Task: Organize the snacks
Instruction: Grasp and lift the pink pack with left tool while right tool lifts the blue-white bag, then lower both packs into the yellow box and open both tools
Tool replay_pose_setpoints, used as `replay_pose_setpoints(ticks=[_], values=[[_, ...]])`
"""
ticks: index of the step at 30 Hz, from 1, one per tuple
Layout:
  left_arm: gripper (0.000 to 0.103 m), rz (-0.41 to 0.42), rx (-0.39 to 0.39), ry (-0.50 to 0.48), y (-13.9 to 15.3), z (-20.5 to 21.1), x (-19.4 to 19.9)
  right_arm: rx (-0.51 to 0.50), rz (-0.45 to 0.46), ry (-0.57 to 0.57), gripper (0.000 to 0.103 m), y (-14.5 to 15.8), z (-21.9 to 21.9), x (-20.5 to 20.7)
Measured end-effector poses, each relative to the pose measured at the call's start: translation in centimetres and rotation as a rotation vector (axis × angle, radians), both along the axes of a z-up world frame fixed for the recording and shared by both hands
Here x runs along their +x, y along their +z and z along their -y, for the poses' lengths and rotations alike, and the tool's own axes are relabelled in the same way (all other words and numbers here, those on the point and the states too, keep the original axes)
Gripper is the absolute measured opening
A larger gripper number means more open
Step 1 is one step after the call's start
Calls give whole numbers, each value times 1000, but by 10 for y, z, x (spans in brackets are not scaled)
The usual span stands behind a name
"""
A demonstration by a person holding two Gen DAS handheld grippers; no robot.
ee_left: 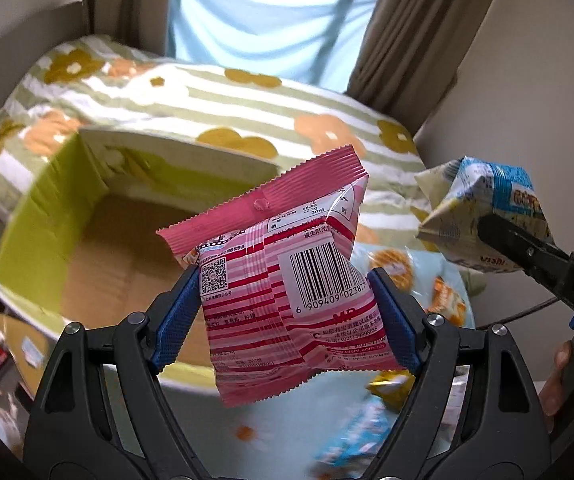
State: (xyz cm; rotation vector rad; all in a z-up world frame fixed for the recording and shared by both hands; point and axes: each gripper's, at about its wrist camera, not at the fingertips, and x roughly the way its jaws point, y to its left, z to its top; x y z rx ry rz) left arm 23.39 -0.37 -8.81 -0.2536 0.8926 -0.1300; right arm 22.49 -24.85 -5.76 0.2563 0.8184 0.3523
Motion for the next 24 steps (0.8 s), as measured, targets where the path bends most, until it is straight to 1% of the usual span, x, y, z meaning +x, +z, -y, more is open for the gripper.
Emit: replay_pose_setpoints(ticks=[3, 6, 10, 13, 16, 19, 23, 24], values=[[80, 5, 30, 1, 1, -41, 15, 12, -4, -6, 42, -2, -33, 9], [80, -9, 50, 4, -4, -88, 34, 10, -11, -6, 42, -8, -70, 17], [80, -32, 84, -2, -13, -136, 54, 17, -25, -7, 42, -18, -115, 27], [80, -50, 110, -21, -22, -159, 67, 11, -36, -4, 42, -26, -143, 32], [81, -78, 142, -61, -35, -173, 85, -1, -52, 0, 42, -36, -167, 37], [81, -112, 176, -94, -51, -174, 100, -30, -70, -9, 42, -44, -181, 41], [84, -149, 167, -124, -70, -177, 119, -62, -96, -23, 42, -50, -188, 50], [88, -162, 168, -122, -75, -178, 123, -67, -101, -25, 42, -51, -188, 52]])
